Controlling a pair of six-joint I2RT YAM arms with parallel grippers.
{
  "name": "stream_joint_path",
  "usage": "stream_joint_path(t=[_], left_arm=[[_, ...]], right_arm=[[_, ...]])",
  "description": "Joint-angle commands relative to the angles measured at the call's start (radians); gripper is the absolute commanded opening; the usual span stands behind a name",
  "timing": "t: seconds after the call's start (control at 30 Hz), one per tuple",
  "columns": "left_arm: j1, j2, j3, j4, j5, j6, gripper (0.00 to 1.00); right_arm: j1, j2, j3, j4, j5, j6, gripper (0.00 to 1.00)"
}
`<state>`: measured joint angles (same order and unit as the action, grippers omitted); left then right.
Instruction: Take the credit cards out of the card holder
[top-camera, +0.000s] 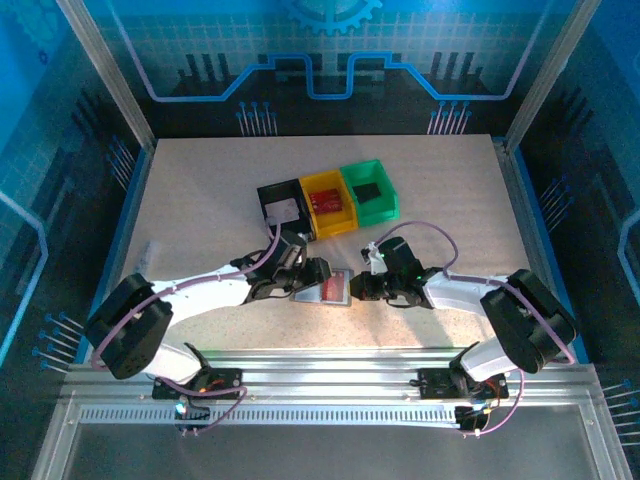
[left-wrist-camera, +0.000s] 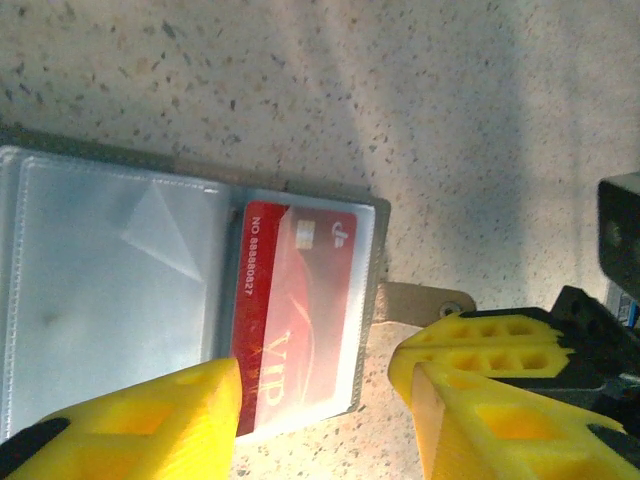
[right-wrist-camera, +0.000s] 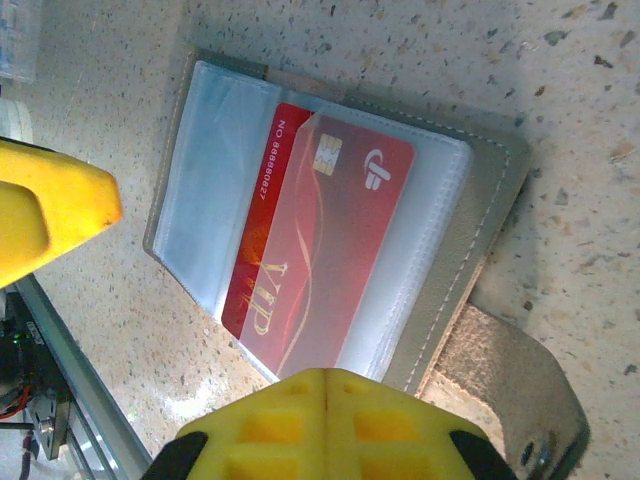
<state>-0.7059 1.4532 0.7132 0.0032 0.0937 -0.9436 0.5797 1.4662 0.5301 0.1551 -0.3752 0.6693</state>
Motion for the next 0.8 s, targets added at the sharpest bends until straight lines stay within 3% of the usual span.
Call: stream_joint_path(t=[0.0,0.47,0.77], left_arm=[[0.003,0.037,-0.010,0.068,0.045,-0.006,0.49],[-0.022,0.098,0.014,0.016,-0.004,0.034,0.49],[-0.027,0.166,-0.003,0.068,0.002,0.023,0.48]], right_arm=[[-0.007,0.034,0.029,0.011,-0.025,0.006,0.00],[0.004,0.130,0.059,0.081,0.001,0.036,0.00],[0.005,0.165,0.041,0.100,0.027,0.042,0.00]])
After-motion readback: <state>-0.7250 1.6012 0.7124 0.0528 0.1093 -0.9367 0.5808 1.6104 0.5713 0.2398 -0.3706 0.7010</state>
